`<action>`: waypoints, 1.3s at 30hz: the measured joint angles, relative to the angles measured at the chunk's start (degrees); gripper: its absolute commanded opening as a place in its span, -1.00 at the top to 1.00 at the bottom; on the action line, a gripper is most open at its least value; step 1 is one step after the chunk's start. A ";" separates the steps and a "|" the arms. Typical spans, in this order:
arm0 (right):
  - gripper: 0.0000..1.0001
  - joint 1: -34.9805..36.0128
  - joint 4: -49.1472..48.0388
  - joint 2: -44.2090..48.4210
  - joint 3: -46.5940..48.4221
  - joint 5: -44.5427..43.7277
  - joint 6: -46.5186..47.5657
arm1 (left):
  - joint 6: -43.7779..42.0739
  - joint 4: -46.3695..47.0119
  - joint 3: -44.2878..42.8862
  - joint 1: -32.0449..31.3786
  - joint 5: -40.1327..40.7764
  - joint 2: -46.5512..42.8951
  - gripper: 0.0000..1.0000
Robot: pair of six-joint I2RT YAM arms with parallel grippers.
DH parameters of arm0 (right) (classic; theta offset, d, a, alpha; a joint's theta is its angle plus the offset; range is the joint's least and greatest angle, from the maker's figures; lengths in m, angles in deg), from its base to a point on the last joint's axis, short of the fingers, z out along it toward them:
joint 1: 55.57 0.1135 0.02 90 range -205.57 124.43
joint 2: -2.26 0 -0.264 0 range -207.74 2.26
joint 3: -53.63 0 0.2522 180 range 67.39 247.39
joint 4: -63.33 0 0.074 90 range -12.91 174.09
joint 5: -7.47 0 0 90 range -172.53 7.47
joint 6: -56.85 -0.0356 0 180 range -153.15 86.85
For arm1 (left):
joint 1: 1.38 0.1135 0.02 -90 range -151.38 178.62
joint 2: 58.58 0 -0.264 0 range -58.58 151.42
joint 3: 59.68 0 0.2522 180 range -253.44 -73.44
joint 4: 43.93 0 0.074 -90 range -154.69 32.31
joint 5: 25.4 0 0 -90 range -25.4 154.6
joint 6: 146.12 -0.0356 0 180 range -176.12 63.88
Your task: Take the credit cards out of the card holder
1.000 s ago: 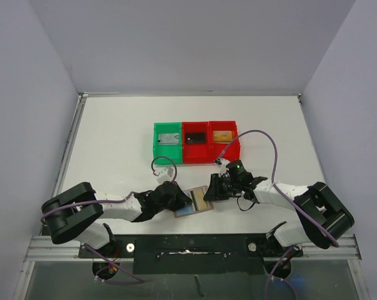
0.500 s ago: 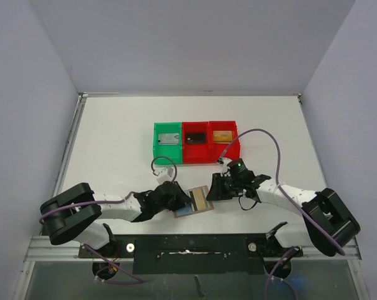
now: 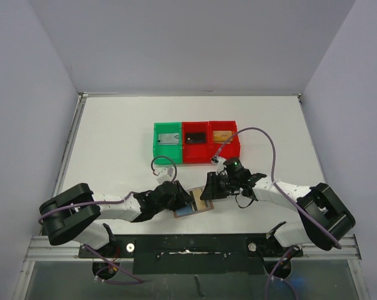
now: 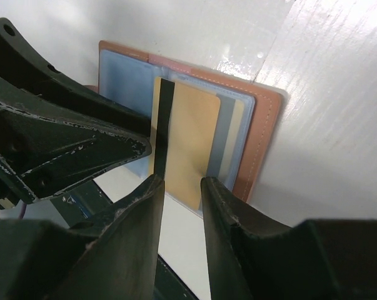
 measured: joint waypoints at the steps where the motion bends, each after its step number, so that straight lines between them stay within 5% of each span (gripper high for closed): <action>1: 0.37 0.13 -0.46 -0.72 0.00 0.39 -0.09 | 0.17 0.15 0.09 0.00 0.00 0.00 0.44; 18: 0.46 0.44 -7.69 -5.09 -2.08 2.71 -2.27 | 3.28 10.43 4.59 0.00 -0.57 1.49 0.43; 29: 0.46 0.37 -8.83 -5.09 -2.60 2.69 -3.02 | 4.70 15.76 5.14 0.11 -1.49 4.94 0.84; 39: 0.46 0.44 -8.52 -5.09 -2.54 2.32 -2.99 | 4.83 11.17 5.14 0.04 -1.05 1.29 0.89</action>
